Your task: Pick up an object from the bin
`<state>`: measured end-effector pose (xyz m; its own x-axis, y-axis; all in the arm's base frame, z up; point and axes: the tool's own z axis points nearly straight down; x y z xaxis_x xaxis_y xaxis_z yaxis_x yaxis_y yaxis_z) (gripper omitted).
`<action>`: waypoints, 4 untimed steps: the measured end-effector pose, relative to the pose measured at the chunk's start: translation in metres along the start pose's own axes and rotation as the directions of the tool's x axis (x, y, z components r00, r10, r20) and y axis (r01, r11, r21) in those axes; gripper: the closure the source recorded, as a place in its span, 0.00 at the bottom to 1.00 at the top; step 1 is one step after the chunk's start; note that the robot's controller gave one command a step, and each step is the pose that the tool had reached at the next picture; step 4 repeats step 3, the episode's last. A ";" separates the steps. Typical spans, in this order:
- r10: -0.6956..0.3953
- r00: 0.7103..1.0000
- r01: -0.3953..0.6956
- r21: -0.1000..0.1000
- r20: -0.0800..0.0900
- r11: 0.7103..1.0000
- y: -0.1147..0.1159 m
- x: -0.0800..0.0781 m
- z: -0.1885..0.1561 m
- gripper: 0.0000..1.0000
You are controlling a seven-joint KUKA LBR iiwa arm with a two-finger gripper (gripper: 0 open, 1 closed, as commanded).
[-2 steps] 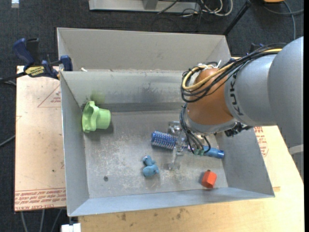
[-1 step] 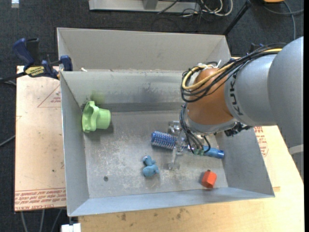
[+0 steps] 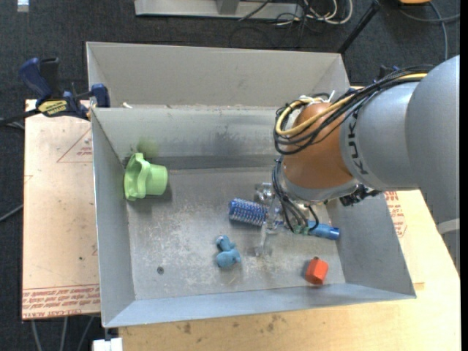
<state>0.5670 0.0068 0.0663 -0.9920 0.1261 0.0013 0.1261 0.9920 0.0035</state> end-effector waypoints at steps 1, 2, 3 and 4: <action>0.000 1.000 0.000 -0.001 0.001 1.000 0.000 0.000 0.000 0.00; 0.000 1.000 0.000 -0.001 0.002 1.000 0.001 -0.001 0.000 1.00; -0.002 1.000 0.002 0.001 0.010 1.000 0.002 -0.003 -0.125 1.00; -0.002 1.000 0.002 0.001 0.010 1.000 0.002 -0.003 -0.125 1.00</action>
Offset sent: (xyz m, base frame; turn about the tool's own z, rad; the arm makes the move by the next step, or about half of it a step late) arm 0.0000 0.0000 0.0000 0.0000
